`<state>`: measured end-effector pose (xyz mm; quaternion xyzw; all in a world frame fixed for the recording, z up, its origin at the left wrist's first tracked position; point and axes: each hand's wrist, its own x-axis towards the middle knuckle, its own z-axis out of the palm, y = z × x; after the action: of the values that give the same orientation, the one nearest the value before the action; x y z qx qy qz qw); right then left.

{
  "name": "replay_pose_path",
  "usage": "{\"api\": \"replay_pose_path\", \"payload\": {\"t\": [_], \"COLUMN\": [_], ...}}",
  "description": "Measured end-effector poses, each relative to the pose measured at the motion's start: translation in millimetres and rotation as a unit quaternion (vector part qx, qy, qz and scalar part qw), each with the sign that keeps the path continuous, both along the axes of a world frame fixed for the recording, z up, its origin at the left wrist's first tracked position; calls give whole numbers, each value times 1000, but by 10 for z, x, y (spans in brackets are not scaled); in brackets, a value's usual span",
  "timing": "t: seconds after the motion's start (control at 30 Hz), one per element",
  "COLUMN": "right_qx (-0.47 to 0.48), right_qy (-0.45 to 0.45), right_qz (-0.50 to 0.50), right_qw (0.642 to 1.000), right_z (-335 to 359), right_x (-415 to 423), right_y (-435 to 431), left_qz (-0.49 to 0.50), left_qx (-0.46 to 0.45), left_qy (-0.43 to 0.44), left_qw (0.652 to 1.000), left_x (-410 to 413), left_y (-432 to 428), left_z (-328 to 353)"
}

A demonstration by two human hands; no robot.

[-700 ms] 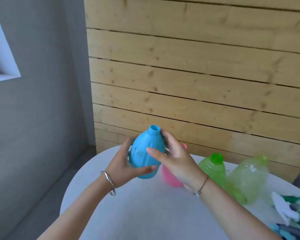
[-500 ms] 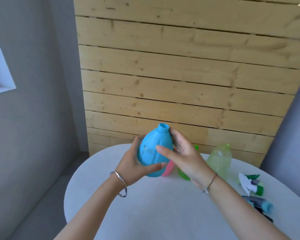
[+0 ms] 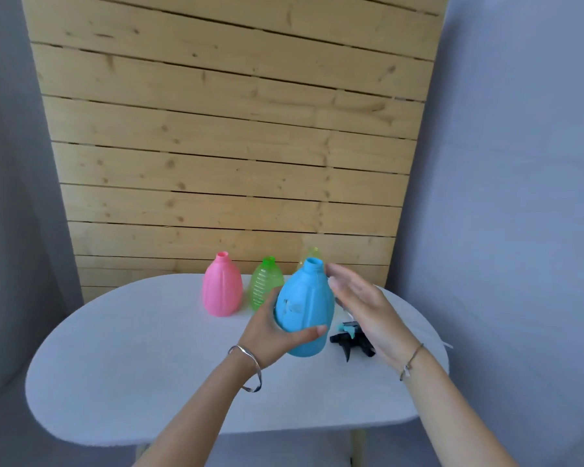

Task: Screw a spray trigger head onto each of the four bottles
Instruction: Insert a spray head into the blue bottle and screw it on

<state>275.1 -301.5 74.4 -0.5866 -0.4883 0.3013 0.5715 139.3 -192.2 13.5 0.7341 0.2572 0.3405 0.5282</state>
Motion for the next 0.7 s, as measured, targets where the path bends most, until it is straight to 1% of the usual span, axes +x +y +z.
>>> {"api": "replay_pose_path", "payload": {"t": [0.07,0.13,0.2,0.3,0.4,0.57,0.63,0.7], "right_qx": [-8,-19,-70,-169,-212,-305,-335,-360], "right_qy": [6,12,-29,-97,-121,-190,-229,-285], "right_qz": [-68,-154,-207,-227,-256,-241,-239,-241], "right_qw": [998,988,975,954,935,902,882,855], "right_z": [-137,-313,-510,-754,-857,-932,-961,-1000], "right_x": [273,559,801,1122,1351,1431,1414,1395], "right_y": [-51,-52,-22,53,137,302,329,345], "left_qz": [9,17,22,15,7,-3,-1,1], "left_qx": [-18,-28,-27,-23,-30,-41,-40,-43], "left_qy": [0,4,13,29,29,29,30,32], "left_qw": [1000,999,999,999,999,999,999,999], "left_x": [128,239,313,476,603,684,678,667], "left_y": [-12,19,64,133,186,242,250,257], "left_z": [-128,-248,-342,-454,-510,-561,-579,-597]}}
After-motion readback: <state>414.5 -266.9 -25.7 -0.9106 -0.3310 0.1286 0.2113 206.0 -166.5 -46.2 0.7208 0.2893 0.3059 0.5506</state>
